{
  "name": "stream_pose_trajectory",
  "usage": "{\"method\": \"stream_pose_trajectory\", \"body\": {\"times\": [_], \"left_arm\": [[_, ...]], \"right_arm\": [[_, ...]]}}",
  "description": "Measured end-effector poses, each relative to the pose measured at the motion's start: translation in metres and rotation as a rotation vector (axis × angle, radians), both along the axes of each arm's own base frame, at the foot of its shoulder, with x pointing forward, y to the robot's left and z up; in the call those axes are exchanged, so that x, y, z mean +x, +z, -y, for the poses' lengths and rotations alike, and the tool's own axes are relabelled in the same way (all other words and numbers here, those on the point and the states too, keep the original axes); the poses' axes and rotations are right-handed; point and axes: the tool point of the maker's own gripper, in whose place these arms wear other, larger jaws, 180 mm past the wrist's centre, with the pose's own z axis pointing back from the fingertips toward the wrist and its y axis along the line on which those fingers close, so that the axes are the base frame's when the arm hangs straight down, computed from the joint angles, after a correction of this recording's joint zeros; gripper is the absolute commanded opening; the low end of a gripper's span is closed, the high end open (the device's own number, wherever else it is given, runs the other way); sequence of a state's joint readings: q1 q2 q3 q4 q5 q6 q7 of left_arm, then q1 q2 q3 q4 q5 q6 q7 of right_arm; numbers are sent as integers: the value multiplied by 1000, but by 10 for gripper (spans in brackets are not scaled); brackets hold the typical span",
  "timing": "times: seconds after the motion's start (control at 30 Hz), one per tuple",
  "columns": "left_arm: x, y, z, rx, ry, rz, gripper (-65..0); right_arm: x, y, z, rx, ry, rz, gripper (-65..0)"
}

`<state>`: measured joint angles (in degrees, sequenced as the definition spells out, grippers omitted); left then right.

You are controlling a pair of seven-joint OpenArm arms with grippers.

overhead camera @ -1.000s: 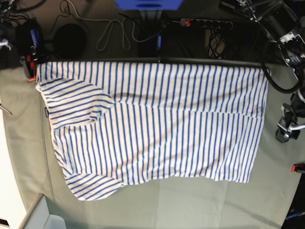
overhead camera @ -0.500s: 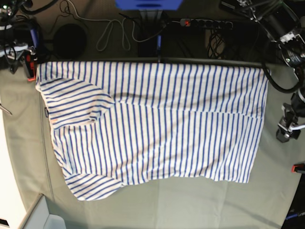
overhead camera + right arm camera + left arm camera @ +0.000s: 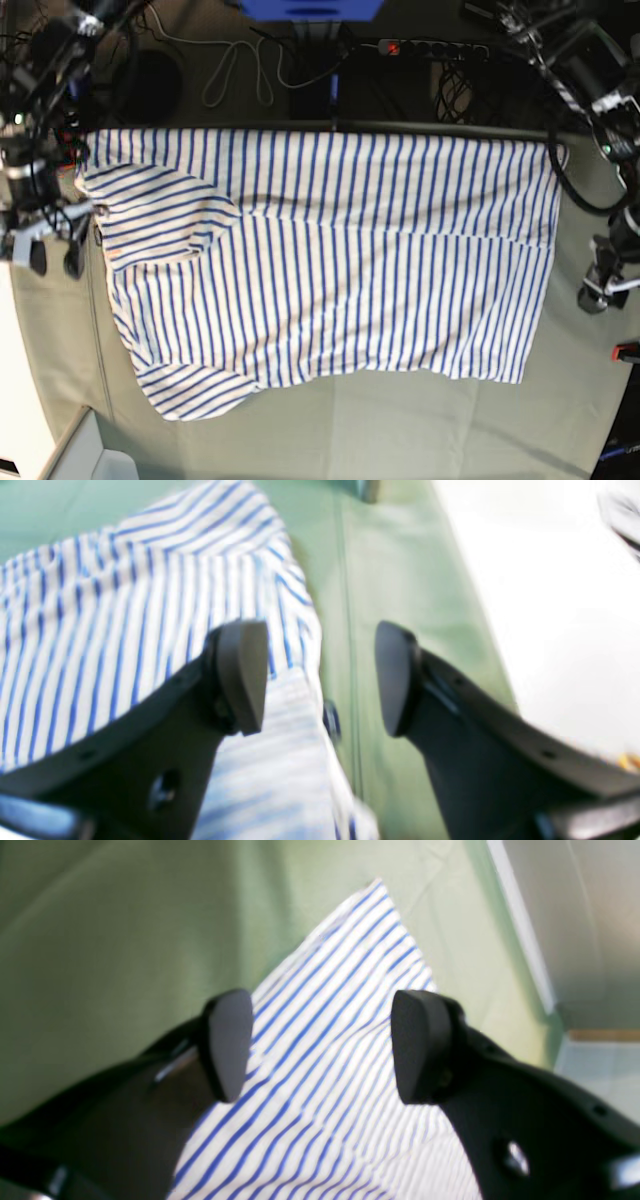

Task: Layout the t-shirt on the table in an organized manner, then fold the t-shirt properly
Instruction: 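Lower both grippers onto the shirt's middle and pinch the fabric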

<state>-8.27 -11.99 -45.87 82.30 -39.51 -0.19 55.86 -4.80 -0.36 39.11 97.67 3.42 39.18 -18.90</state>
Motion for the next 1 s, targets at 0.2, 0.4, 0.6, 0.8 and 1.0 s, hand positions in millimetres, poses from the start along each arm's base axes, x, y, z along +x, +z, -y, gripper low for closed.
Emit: {"method": "stream_pose_trajectory", "body": {"times": [0.2,0.4,0.6,0.8,1.0], "left_arm": [[21,-4,-12,12,-17,-32,-230],[55,-10,-18,163,-31,7,-230],[83,-30,-17,286,-64,-14,-230],[97,-60,-13,328,-74,-76,-230],[100,-80,-5,418,-126,-120,-230]], "right_arm": [[46,-23,-9,64,82,-39,-307],[94,-54,-10,140,147,-132,-306],[135,-75,-19,183,223,-242,-306],[160,-80,-22,209,192,-196,-306],[159,-95,14,181,-19,-185,-306]]}}
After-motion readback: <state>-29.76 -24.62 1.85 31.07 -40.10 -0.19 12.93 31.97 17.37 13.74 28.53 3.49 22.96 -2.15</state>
